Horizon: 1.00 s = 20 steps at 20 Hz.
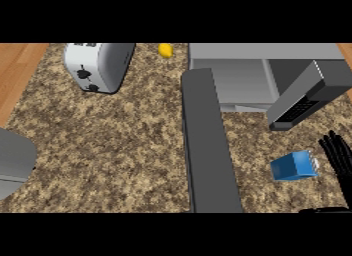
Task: Pick up the milk, place it into the microwave and close the microwave
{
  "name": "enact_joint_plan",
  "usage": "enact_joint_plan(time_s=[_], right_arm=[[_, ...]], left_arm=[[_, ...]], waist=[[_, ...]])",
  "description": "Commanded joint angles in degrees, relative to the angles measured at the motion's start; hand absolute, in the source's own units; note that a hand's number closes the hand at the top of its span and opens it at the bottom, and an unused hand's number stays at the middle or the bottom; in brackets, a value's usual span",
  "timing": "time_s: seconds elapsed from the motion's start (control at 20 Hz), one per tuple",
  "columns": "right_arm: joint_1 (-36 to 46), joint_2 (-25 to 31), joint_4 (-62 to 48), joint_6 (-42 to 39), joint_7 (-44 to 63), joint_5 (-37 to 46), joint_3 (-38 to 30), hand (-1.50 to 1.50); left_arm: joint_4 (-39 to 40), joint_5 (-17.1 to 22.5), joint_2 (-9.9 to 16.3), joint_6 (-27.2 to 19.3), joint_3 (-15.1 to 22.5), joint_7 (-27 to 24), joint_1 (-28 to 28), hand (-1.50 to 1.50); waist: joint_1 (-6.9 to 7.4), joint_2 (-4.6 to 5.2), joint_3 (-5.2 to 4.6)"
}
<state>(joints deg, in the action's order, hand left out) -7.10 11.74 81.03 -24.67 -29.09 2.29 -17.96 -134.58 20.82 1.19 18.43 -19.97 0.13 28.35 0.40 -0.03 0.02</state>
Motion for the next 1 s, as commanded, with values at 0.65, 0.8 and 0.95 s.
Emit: enact_joint_plan(time_s=[0.65,0.8,0.95], right_arm=[[16.73,3.52,-35.76,8.0,-19.64,8.9,0.7,-1.5],[17.63,4.06,-40.21,9.7,-23.76,10.73,1.67,-1.5],[18.96,5.31,-44.49,9.4,-26.4,10.63,1.74,-1.5]], left_arm=[[-0.58,0.0,-1.18,1.07,-1.54,1.74,-1.84,-1.5],[1.33,6.97,1.83,4.43,-6.71,0.21,1.02,-1.5],[-2.36,6.47,-0.27,4.56,-5.17,1.78,2.75,-1.5]], waist=[[0.22,0.07,0.02],[0.49,0.05,0.02],[0.4,0.03,0.02]])
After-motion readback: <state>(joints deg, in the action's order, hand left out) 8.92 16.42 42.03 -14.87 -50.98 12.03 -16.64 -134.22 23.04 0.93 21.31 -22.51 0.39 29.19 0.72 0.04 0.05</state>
